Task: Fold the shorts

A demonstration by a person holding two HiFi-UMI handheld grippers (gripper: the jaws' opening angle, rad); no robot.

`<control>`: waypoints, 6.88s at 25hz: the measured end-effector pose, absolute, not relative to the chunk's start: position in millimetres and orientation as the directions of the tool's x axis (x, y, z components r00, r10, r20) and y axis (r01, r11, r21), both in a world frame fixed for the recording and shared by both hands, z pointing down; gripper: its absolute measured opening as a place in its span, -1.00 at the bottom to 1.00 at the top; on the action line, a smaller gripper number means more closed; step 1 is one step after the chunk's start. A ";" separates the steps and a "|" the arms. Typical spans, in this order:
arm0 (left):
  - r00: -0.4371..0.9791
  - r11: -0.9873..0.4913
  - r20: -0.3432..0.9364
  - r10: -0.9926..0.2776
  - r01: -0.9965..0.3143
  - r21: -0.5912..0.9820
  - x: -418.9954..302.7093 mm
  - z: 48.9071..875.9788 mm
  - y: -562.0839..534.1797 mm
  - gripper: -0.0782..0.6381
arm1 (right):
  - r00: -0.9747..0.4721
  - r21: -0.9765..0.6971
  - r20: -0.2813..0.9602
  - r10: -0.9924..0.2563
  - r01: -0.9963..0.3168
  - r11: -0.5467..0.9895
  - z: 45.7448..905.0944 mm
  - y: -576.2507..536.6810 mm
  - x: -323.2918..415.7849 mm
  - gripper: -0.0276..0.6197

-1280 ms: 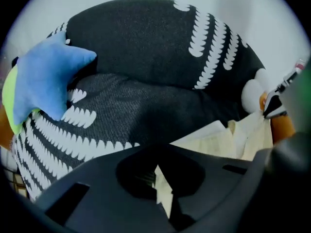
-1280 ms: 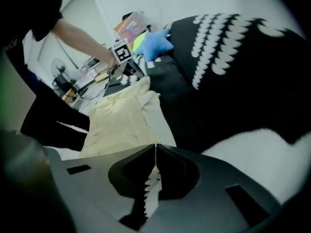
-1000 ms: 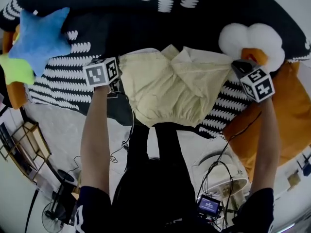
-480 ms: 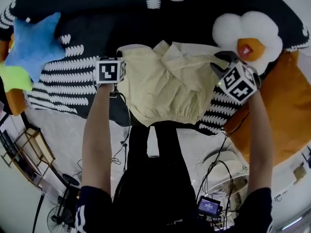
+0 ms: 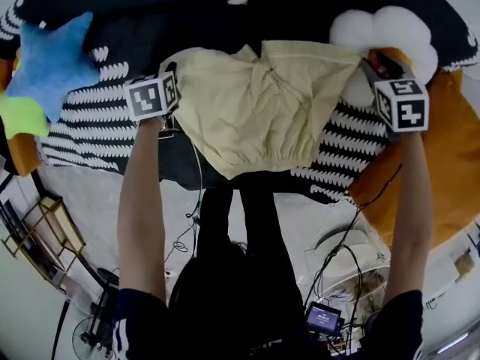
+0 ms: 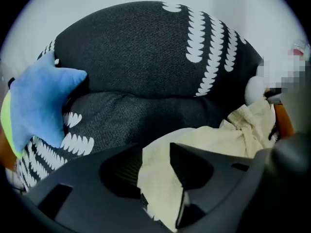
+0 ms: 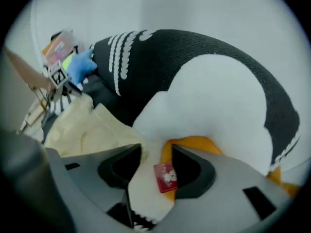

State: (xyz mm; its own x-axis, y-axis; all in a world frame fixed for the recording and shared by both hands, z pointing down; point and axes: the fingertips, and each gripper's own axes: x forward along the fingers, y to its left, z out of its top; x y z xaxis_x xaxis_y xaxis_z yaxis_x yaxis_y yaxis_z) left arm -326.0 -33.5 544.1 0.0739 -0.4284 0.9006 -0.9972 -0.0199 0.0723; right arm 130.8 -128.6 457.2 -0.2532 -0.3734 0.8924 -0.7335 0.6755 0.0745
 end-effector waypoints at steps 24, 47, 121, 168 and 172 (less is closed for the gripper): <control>0.597 -0.893 0.784 -0.170 -0.429 0.134 56.4 446.5 -113.3 -0.29 | -0.279 -0.406 0.896 -0.345 -0.830 -0.383 540.6 204.2 127.4 -0.37; 0.680 -0.784 0.691 -0.245 -0.559 0.272 96.3 408.8 -111.4 -0.76 | -0.336 -0.590 0.778 -0.531 -0.684 -0.430 505.2 212.6 132.8 -0.78; 0.377 -0.589 0.824 -0.423 -0.805 0.066 -207.9 470.0 120.2 0.04 | -0.556 0.085 0.815 -0.161 -0.159 0.984 459.6 242.3 -19.9 0.11; 0.448 -0.919 0.887 -0.115 -0.386 0.076 -20.8 518.7 213.5 -0.57 | -0.638 -0.711 0.624 0.451 -0.224 0.666 482.7 167.6 1.8 -0.62; 0.501 -0.953 0.865 0.024 -0.251 0.172 -25.0 494.0 224.7 -0.58 | -0.570 -0.647 0.658 0.492 -0.094 0.757 462.5 188.6 8.2 -0.62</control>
State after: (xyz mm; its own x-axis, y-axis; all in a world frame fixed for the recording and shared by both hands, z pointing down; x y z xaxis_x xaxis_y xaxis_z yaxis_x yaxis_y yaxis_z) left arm -25.0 224.7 494.0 0.5007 0.0240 0.8653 -0.2512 -0.9526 0.1718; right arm 8.2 188.6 462.5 -0.5703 0.4915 0.6582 -0.0943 0.7568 -0.6469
